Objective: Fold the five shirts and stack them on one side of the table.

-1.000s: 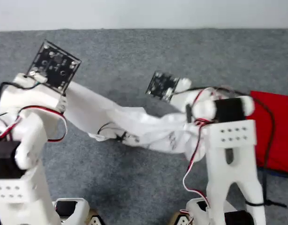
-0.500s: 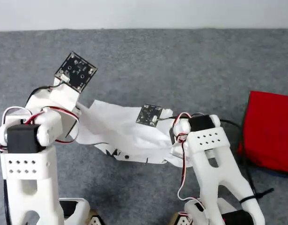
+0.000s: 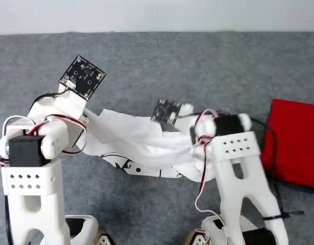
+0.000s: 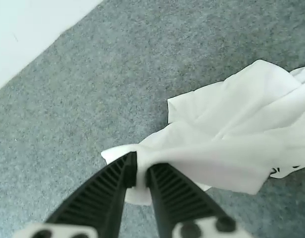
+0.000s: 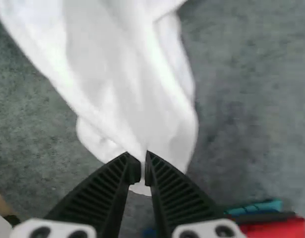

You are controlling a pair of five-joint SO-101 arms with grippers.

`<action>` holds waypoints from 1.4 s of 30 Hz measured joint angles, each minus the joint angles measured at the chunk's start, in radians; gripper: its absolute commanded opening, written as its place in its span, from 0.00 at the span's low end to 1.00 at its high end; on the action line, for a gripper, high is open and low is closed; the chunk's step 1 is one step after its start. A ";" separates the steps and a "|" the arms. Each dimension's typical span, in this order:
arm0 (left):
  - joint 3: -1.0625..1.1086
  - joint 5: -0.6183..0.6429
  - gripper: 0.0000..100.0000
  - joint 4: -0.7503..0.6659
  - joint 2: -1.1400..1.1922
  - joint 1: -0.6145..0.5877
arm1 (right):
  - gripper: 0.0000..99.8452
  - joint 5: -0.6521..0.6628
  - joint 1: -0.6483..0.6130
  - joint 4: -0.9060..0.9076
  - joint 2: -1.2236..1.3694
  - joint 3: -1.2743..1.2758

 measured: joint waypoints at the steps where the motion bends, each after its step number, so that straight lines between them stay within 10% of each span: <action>1: 0.000 0.000 0.01 0.000 0.000 0.000 | 0.01 0.009 0.014 0.017 0.000 -0.048; 17: -0.431 0.000 0.01 -0.101 0.000 0.000 | 0.01 0.044 0.178 0.087 0.000 -0.741; 42: -0.872 -0.376 0.01 -0.302 -0.021 0.005 | 0.01 0.046 0.333 -0.129 -0.040 -1.191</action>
